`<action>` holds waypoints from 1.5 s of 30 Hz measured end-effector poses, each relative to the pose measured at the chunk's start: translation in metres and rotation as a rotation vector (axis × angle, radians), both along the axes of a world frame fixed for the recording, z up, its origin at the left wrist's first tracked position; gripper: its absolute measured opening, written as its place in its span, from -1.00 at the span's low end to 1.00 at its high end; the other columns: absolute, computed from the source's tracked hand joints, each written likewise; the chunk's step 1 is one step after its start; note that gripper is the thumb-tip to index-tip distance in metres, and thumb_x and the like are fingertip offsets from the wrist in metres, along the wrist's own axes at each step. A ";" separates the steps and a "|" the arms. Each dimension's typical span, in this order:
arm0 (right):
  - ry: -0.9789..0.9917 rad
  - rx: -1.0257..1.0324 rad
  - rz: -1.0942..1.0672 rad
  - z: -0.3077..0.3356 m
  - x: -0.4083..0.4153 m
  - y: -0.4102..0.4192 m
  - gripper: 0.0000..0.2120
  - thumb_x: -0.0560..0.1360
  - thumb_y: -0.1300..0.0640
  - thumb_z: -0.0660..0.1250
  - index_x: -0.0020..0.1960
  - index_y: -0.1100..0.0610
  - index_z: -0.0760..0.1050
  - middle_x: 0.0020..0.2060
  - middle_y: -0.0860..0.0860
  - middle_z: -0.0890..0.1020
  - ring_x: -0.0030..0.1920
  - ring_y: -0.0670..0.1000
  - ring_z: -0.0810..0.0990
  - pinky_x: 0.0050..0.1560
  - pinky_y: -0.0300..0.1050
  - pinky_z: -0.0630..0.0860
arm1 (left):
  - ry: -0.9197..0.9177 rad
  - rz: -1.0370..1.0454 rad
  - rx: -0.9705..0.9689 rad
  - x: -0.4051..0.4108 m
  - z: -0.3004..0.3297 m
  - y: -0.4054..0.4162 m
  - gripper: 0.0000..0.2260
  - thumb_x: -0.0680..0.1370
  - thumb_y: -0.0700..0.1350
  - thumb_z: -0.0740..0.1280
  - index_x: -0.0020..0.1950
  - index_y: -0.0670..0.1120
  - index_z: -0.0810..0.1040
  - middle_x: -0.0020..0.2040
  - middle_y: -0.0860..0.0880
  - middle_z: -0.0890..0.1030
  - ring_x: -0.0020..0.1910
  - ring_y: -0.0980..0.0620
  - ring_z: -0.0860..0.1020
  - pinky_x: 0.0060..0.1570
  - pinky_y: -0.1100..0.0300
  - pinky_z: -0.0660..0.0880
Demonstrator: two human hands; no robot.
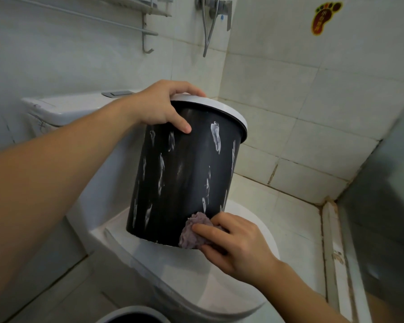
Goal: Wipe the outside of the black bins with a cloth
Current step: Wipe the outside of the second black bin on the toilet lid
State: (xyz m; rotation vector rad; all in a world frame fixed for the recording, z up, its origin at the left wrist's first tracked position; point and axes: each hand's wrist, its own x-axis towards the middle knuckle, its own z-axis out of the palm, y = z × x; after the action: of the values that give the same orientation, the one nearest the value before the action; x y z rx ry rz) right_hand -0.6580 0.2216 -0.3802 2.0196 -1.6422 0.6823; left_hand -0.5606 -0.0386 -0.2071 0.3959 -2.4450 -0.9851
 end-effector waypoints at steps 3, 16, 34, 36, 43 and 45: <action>0.004 -0.008 -0.002 0.001 -0.001 0.000 -0.76 0.50 0.05 0.43 0.15 0.06 0.65 -0.16 0.05 0.58 -0.25 0.03 0.52 -0.32 -0.06 0.51 | -0.023 0.012 -0.047 -0.002 0.003 0.002 -0.39 0.24 -0.26 0.62 0.08 0.32 0.56 0.11 0.06 0.60 0.08 0.02 0.60 0.10 0.08 0.57; -0.003 -0.011 -0.018 0.002 0.001 -0.002 -0.74 0.49 0.04 0.44 0.16 0.04 0.64 -0.15 0.03 0.59 -0.25 0.03 0.53 -0.32 -0.07 0.52 | -0.145 0.043 -0.247 -0.013 0.009 0.021 -0.32 0.20 0.01 0.59 0.18 0.50 0.43 0.27 0.28 0.49 0.34 0.02 0.42 0.42 -0.14 0.28; -0.048 -0.209 -0.251 0.060 -0.008 -0.036 -0.73 0.47 0.08 0.45 0.16 0.05 0.63 -0.19 0.04 0.56 -0.30 0.09 0.54 -0.42 -0.06 0.49 | -0.166 0.027 -0.224 -0.013 0.008 0.019 -0.32 0.29 -0.06 0.62 0.31 0.34 0.45 0.21 0.22 0.56 0.23 0.08 0.51 0.33 -0.02 0.43; -0.049 -0.209 -0.256 0.060 -0.009 -0.036 -0.73 0.47 0.07 0.44 0.17 0.05 0.61 -0.18 0.04 0.55 -0.29 0.08 0.53 -0.41 -0.05 0.50 | -0.183 0.043 -0.252 -0.011 0.009 0.021 -0.29 0.27 0.00 0.61 0.33 0.34 0.43 0.24 0.24 0.53 0.27 0.09 0.48 0.37 -0.05 0.38; 0.134 -0.019 -0.051 0.037 0.002 -0.014 -0.77 0.54 0.03 0.34 0.16 0.04 0.61 -0.20 0.02 0.52 -0.28 0.04 0.48 -0.34 -0.09 0.46 | -0.201 0.096 -0.319 -0.002 0.010 0.025 -0.31 0.33 0.02 0.58 0.37 0.36 0.38 0.27 0.26 0.47 0.33 0.07 0.40 0.43 -0.09 0.24; 0.167 -0.043 -0.088 0.053 -0.003 -0.022 -0.76 0.51 0.05 0.38 0.16 0.06 0.62 -0.20 0.05 0.55 -0.27 0.09 0.53 -0.34 -0.07 0.49 | -0.197 0.096 -0.327 0.000 0.011 0.029 -0.36 0.37 0.00 0.56 0.35 0.37 0.39 0.22 0.26 0.47 0.30 0.07 0.41 0.43 -0.08 0.24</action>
State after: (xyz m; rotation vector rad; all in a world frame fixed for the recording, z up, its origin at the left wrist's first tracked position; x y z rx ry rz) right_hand -0.6615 0.1999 -0.3267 1.9063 -1.5945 0.4993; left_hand -0.5609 -0.0099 -0.1965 0.5104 -2.6739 -0.5130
